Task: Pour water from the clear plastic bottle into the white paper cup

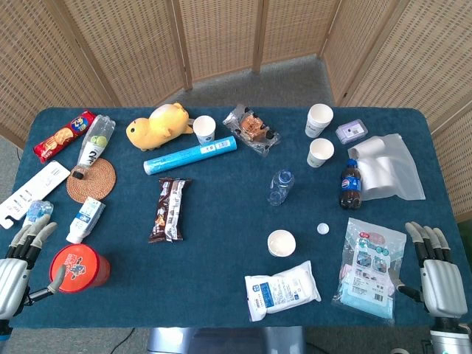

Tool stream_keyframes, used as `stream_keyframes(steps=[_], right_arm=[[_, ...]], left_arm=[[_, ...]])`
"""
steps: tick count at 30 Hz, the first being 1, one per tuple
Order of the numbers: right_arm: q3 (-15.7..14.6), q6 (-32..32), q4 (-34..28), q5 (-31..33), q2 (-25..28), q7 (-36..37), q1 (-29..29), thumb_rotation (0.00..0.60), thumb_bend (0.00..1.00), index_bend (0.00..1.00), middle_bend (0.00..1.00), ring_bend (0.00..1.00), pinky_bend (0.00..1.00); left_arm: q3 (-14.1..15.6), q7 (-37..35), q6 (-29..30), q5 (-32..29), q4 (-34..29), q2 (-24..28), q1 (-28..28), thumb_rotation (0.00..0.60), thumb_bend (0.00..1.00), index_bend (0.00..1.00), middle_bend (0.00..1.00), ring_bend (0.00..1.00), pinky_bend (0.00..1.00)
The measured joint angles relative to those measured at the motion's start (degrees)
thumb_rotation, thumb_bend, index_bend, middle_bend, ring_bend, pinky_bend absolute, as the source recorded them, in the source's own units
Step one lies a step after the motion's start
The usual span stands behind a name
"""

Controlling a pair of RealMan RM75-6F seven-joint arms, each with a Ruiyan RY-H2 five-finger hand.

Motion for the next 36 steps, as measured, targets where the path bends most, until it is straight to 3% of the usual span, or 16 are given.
stream_keyframes(steps=[10,21,36], right_arm=[[0.06,-0.66,0.97,0.01,-0.59,1.81,0.34,0.600,0.33,0.00,0.00,0.00,0.00],[0.33,-2.15,1.62,-0.91,-0.38,8.72,1.65,0.600,0.33,0.00,0.00,0.00,0.00],[3.03,-13.98,4.55,-1.64,1.50,38.35,11.34,0.600,0.33,0.00,0.00,0.00,0.00]], left_arm=[[0.00,0.55,-0.13,0.04,-0.63,0.07,-0.19,0.231,0.46,0.07,0.04,0.00,0.00],[-0.27,0.82,0.02,0.03,-1.67,0.80,-0.34,0.228,0.46,0.07,0.04,0.00,0.00],[-0.76,2.46,-1.31,0.29,-4.45,1.31,-1.62,0.228,0.46,0.07,0.04,0.00,0.00]])
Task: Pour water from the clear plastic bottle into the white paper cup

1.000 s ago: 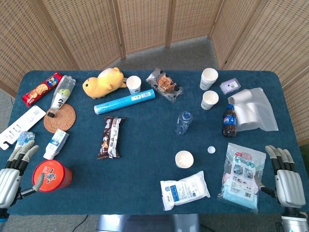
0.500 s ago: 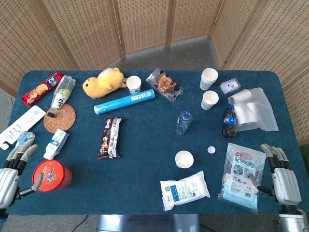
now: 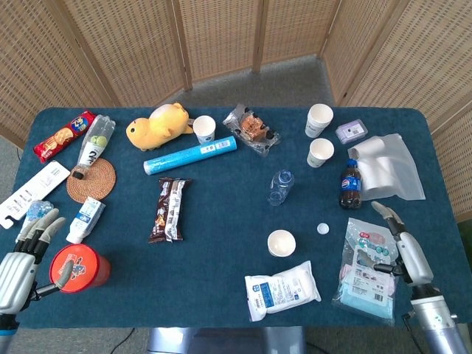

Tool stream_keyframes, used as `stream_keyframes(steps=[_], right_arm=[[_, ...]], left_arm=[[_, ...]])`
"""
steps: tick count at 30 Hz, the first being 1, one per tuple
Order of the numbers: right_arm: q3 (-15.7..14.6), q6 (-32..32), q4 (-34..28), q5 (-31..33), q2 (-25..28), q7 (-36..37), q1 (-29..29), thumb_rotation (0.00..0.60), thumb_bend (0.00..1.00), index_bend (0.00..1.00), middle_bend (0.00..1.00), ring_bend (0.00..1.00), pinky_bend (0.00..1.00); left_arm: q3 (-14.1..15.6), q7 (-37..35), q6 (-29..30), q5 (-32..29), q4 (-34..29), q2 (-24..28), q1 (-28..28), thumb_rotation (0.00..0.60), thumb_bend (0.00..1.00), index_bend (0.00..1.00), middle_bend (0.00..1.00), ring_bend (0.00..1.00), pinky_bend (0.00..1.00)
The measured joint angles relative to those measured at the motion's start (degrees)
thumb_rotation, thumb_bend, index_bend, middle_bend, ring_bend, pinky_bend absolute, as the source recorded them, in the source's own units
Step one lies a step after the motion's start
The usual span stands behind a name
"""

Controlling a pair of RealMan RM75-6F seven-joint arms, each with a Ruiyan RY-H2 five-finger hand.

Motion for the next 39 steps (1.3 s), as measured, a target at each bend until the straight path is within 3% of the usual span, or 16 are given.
stream_keyframes(steps=[5,20,39], right_arm=[[1.84,-5.62,3.79,0.59,-0.59,8.38,5.47,0.600,0.32,0.00,0.00,0.00,0.00],[4.09,-17.45,15.04,1.74,-7.54,17.29,17.58,0.600,0.32,0.00,0.00,0.00,0.00],[3.67,-24.33,27.66,0.79,-15.92,25.73,28.18,0.600,0.32,0.00,0.00,0.00,0.00]], left_arm=[[-0.20,1.11,-0.45,-0.30,-1.14,0.35,-0.30,0.229,0.47,0.07,0.04,0.00,0.00],[-1.22,4.56,-3.03,-2.56,-3.41,0.00,-1.76,0.233,0.47,0.07,0.04,0.00,0.00],[-1.54,5.89,-2.36,-3.48,-4.27,0.41,-1.45,0.230,0.46,0.07,0.05,0.00,0.00]])
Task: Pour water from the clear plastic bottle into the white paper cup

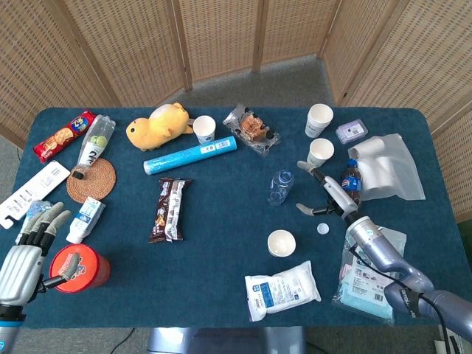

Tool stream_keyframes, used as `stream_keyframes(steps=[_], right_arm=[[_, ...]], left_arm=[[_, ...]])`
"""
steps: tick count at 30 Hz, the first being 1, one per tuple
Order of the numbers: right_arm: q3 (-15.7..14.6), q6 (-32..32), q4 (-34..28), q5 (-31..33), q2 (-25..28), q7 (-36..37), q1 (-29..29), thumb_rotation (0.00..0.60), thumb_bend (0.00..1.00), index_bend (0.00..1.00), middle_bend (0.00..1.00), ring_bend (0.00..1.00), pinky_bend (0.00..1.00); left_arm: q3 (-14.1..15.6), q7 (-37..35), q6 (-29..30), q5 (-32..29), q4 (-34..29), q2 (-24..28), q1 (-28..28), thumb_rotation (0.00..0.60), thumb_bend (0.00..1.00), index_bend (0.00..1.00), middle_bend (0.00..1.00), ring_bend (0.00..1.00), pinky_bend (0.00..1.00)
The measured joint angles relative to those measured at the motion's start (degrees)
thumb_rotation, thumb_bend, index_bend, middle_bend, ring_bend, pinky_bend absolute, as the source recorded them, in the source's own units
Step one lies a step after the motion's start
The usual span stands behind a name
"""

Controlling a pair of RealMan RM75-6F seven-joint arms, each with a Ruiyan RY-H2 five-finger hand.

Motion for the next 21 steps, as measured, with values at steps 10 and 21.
stream_keyframes(steps=[10,21], right_arm=[[-0.88,-2.24,4.09,0.22,-3.96,2.80,3.56,0.600,0.32,0.00,0.00,0.00,0.00],[-1.14,-6.28,8.68,1.23,-7.59,3.89,7.84,0.600,0.30,0.00,0.00,0.00,0.00]], left_arm=[[0.13,-0.52,0.76,0.13,0.29,0.37,0.49,0.227,0.46,0.07,0.06,0.00,0.00],[0.34,-0.83,1.48,-0.10,0.68,0.62,1.18,0.230,0.46,0.07,0.06,0.00,0.00]])
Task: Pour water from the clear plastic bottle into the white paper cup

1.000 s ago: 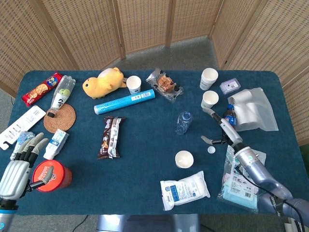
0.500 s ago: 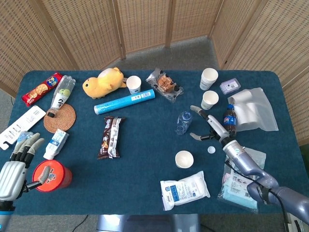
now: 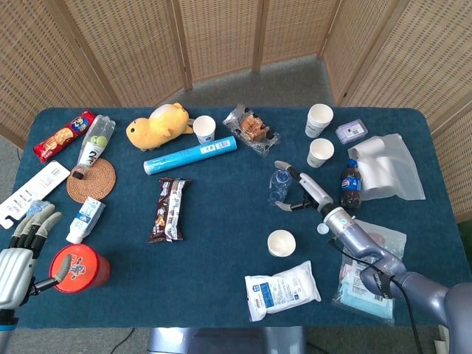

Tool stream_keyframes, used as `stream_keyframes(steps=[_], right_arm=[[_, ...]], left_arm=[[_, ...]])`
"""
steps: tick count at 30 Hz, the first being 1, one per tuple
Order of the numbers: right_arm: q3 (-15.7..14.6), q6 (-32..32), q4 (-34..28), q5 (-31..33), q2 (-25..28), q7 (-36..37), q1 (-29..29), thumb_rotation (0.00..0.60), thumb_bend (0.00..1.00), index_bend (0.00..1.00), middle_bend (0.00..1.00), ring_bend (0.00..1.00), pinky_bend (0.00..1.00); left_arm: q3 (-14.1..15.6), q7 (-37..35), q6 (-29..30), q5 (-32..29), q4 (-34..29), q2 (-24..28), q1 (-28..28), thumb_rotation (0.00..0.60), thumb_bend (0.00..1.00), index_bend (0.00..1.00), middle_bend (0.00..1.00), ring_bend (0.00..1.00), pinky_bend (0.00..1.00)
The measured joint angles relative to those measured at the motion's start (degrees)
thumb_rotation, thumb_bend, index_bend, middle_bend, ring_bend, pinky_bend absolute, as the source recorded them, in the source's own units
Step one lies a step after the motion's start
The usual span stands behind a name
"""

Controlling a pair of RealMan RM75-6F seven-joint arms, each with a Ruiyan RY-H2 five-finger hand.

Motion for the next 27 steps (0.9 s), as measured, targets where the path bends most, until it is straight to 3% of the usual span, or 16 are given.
stream_keyframes(steps=[10,13,15,18,21,27], right_arm=[[-0.13,-2.33,3.88,1.33,-3.21,1.57,2.19,0.600,0.25,0.01,0.02,0.00,0.00],[0.19,-3.34,5.15,2.35,-4.09,2.35,2.66,0.600,0.22,0.14,0.14,0.04,0.12],[0.42,-4.03,6.20,2.95,-4.85,2.76,2.94,0.600,0.22,0.26,0.30,0.17,0.24],[0.78,-4.77,7.24,3.84,-5.82,3.89,3.23,0.600,0.22,0.36,0.42,0.31,0.37],[1.17,-5.04,8.55,4.50,-6.90,4.01,3.40,0.600,0.22,0.44,0.48,0.39,0.44],[1.47,-5.13,9.42,4.99,-7.64,4.12,3.42,0.600,0.22,0.50,0.53,0.44,0.47]], left_arm=[[0.00,-0.11,0.69,-0.29,0.31,0.07,0.60,0.231,0.47,0.07,0.05,0.00,0.00],[0.02,-0.20,0.99,-0.44,0.38,0.12,0.89,0.229,0.46,0.08,0.05,0.00,0.00],[0.08,-0.23,1.07,-0.58,0.45,0.12,1.06,0.228,0.46,0.07,0.05,0.00,0.00],[0.17,-0.25,1.08,-0.77,0.47,0.18,1.25,0.230,0.46,0.07,0.05,0.00,0.00],[0.10,-0.29,1.42,-0.77,0.48,0.24,1.43,0.230,0.46,0.07,0.05,0.00,0.00],[-0.07,-0.55,1.30,-1.00,0.81,0.30,1.45,0.232,0.46,0.07,0.05,0.00,0.00]])
